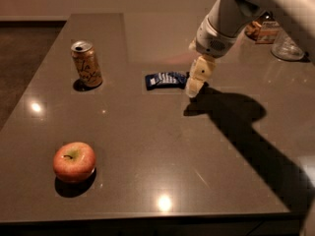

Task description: Move rxbar blueberry near apple

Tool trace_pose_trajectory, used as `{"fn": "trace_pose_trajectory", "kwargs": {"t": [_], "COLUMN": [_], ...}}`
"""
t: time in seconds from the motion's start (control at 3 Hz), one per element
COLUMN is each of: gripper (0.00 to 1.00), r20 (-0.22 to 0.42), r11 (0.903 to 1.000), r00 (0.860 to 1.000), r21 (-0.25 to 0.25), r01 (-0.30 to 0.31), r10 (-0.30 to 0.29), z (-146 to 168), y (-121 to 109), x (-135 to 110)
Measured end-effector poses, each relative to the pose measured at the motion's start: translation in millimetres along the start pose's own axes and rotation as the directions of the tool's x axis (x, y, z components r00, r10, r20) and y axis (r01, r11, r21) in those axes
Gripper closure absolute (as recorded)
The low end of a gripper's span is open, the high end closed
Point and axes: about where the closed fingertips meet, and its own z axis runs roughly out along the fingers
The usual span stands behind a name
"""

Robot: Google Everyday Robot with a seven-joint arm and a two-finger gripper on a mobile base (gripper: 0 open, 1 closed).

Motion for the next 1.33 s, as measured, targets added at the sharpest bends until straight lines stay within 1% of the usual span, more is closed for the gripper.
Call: {"fn": "trace_pose_trajectory", "kwargs": {"t": [0.33, 0.67, 1.0, 1.33], "gripper": [0.00, 0.00, 0.00, 0.15], "r20": [0.008, 0.004, 0.006, 0.029], "r11": [0.9989, 0.9962, 0.9941, 0.9927], "r00": [1.000, 1.000, 1.000, 0.999], "r21": [-0.047, -0.087, -0.109, -0.119], "r01": [-0.008, -0.007, 0.004, 0.019], "r10": [0.008, 0.008, -0.003, -0.016], "z": [30, 59, 77, 80], "y": [-18, -28, -31, -27], "x": [-11, -21, -35, -49]}}
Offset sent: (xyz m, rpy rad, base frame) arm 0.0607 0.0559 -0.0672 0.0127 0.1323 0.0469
